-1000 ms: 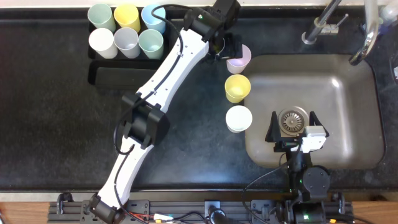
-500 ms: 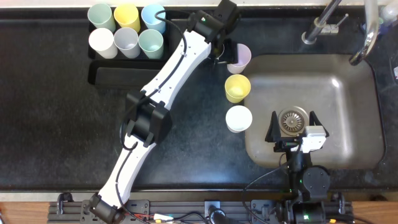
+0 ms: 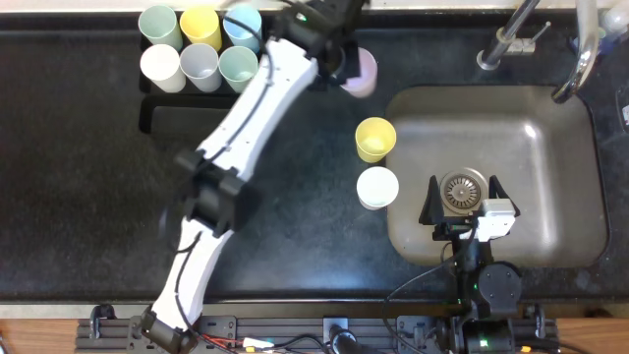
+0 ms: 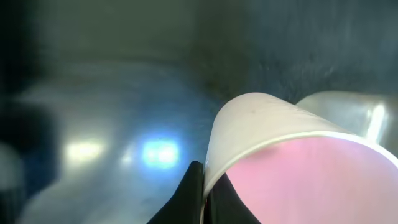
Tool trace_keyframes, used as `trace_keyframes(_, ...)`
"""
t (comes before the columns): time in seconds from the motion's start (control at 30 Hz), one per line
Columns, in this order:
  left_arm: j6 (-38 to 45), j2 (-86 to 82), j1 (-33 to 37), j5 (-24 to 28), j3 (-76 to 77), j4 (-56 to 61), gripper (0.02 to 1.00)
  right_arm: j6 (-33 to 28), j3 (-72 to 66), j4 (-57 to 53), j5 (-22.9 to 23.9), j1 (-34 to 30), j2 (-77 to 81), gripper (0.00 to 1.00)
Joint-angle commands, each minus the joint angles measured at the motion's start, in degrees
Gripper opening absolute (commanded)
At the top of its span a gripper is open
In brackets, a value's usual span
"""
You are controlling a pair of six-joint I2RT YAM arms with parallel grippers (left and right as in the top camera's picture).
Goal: Store Cups
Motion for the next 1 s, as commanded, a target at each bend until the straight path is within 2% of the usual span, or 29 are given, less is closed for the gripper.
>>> trace_keyframes(0.03,-3.9,-12.8,4.5,-10.3,1.3,-8.5,0.036,0.5,-0.8,0.3,-0.4,0.1,-0.4,0.998)
trace_keyframes(0.13,-9.7,-18.3,9.6,-15.0,1.2,-18.9,0.036,0.5,-0.8,0.3,-0.4,0.1,-0.4,0.998)
trace_keyframes(0.23,-7.9,-23.4,16.6,-14.0,-1.6,-19.3,0.036,0.5,-0.8,0.3,-0.4,0.1,-0.4,0.996)
trace_keyframes(0.3,-8.0,-26.8,22.8,-13.4,-6.6,-19.8,0.036,0.5,-0.8,0.3,-0.4,0.1,-0.4,0.998)
trace_keyframes(0.43,-7.9,-30.3,30.7,-11.2,-17.6,-17.7,0.036,0.5,-0.8,0.3,-0.4,0.1,-0.4,0.998)
trace_keyframes(0.57,-7.8,-30.9,34.1,-10.4,-27.5,-11.0,0.036,0.5,-0.8,0.3,-0.4,0.1,-0.4,0.998)
trace_keyframes(0.83,-7.5,-30.9,38.7,-2.4,-43.3,1.5,0.036,0.4,-0.8,0.3,-0.4,0.1,-0.4,0.998)
trace_keyframes(1.0,-7.7,-32.1,39.6,-2.9,-48.5,2.4,0.036,0.4,-0.8,0.3,-0.4,0.1,-0.4,0.998)
